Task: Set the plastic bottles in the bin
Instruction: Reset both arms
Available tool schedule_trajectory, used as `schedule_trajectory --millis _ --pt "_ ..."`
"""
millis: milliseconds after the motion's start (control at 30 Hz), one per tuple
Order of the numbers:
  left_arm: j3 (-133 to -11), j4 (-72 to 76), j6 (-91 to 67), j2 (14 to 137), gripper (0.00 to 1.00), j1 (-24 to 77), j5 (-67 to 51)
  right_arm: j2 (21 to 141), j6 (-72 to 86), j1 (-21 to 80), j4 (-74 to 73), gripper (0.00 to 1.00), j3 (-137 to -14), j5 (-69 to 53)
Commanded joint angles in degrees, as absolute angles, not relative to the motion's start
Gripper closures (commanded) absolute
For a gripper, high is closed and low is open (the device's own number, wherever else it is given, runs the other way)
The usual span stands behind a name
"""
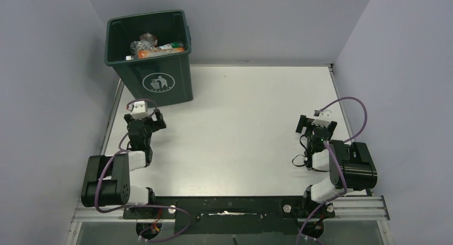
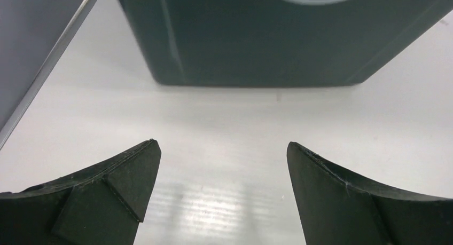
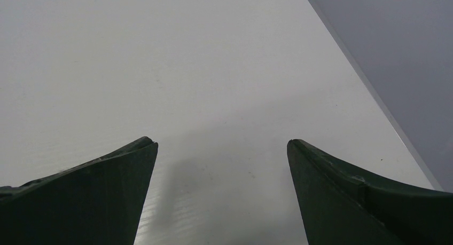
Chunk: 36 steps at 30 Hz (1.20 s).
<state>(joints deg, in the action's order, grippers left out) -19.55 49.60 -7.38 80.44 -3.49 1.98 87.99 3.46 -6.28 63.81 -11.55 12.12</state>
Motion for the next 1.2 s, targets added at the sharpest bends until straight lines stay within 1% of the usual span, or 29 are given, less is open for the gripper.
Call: schedule_trajectory --millis 0,67,133,200,267,367,533,1167 --pt "-13.88 57.91 -7.64 79.37 0.10 -3.53 8.26 87.72 2.96 -6.42 68.52 0.02 -13.18 11.49" --pt "-13.25 60.07 -7.22 80.41 0.10 -4.52 5.36 87.72 2.95 -6.46 68.50 0.02 -13.18 11.43" --pt "-13.40 60.14 -7.62 80.91 0.10 -4.70 5.52 87.76 2.92 -6.51 68.44 0.02 -13.18 11.34" --pt "-12.41 66.02 -8.64 83.49 0.10 -5.27 4.83 87.72 2.94 -6.55 68.44 0.02 -13.18 11.34" --pt "-11.95 71.77 -8.23 88.92 0.10 -6.07 2.99 87.71 2.98 -6.53 68.42 0.02 -13.18 11.34" --pt "-13.43 69.00 -7.15 89.35 0.10 -5.39 2.93 87.72 2.95 -6.60 68.39 0.02 -13.25 11.21" --pt "-12.62 72.78 -5.60 91.89 0.10 -4.72 1.90 87.72 3.02 -6.60 68.35 0.02 -13.27 11.07" --pt "-13.12 71.48 -4.37 91.54 0.10 -2.37 4.35 87.76 3.02 -6.73 68.25 0.02 -13.27 11.07"
